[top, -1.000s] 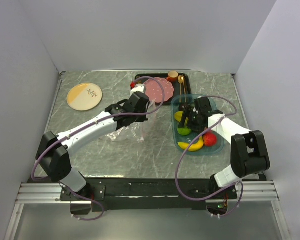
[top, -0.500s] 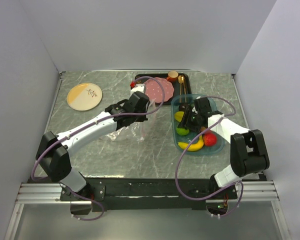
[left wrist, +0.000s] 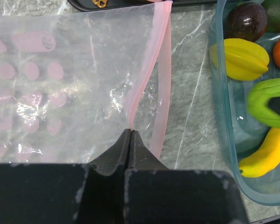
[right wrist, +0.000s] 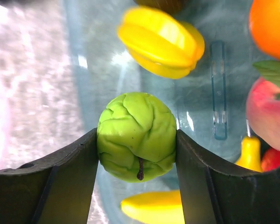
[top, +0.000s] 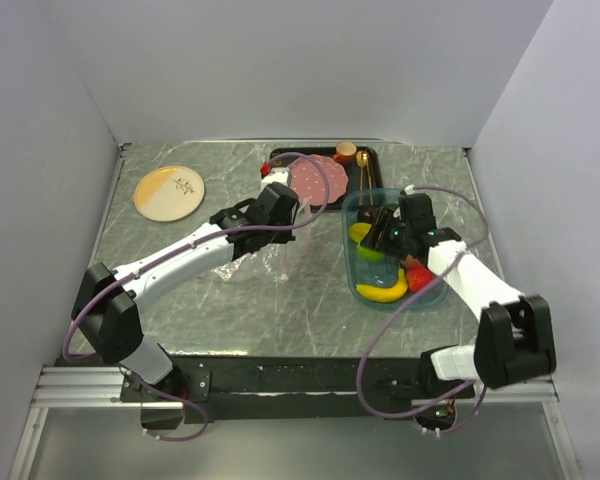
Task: Place the food in the zip-top bag and seal the zipper
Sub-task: Pick up the fake fruit from the bin, then place the fake fruit in the zipper food storage bag.
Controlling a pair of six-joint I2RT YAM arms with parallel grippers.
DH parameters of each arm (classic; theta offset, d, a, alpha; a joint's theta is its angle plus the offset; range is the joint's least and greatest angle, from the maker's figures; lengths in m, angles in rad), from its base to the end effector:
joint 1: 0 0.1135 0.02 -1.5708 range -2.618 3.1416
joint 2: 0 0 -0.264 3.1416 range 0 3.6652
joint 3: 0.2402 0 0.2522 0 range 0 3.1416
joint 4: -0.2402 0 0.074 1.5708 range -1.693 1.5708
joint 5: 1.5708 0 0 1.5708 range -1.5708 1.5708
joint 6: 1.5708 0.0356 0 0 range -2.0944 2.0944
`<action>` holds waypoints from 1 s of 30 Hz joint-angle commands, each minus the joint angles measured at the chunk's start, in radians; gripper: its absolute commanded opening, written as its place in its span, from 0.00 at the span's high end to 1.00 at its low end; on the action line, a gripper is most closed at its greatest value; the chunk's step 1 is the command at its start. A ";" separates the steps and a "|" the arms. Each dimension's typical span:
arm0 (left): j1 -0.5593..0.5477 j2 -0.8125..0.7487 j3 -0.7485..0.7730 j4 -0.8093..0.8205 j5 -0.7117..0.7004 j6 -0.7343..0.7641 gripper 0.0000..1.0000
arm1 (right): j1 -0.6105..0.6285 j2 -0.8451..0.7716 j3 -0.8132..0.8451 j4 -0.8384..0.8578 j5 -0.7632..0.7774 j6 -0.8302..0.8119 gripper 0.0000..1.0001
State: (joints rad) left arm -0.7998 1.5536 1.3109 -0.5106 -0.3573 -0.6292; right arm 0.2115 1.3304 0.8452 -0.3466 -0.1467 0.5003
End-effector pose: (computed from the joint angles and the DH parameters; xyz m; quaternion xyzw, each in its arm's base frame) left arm 0.2500 -0.2395 0.3034 0.0066 0.9057 -0.1331 0.4023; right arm 0.2681 0.0629 0.2280 0.1076 0.9241 0.1896 0.3138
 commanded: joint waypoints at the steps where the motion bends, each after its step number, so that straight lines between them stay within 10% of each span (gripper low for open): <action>1: 0.004 -0.038 -0.001 0.044 -0.009 0.005 0.99 | 0.002 -0.166 0.011 0.001 0.042 0.029 0.72; 9: 0.004 -0.033 0.007 0.050 0.009 0.002 0.99 | 0.026 -0.287 -0.047 0.178 -0.224 0.204 0.71; 30: 0.002 -0.098 -0.056 0.172 0.139 -0.018 0.99 | 0.195 -0.008 0.051 0.498 -0.335 0.359 0.71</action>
State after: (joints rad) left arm -0.7998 1.4746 1.2587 -0.3912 -0.2581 -0.6331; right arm 0.3916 1.3170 0.8646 0.0399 -0.4400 0.8196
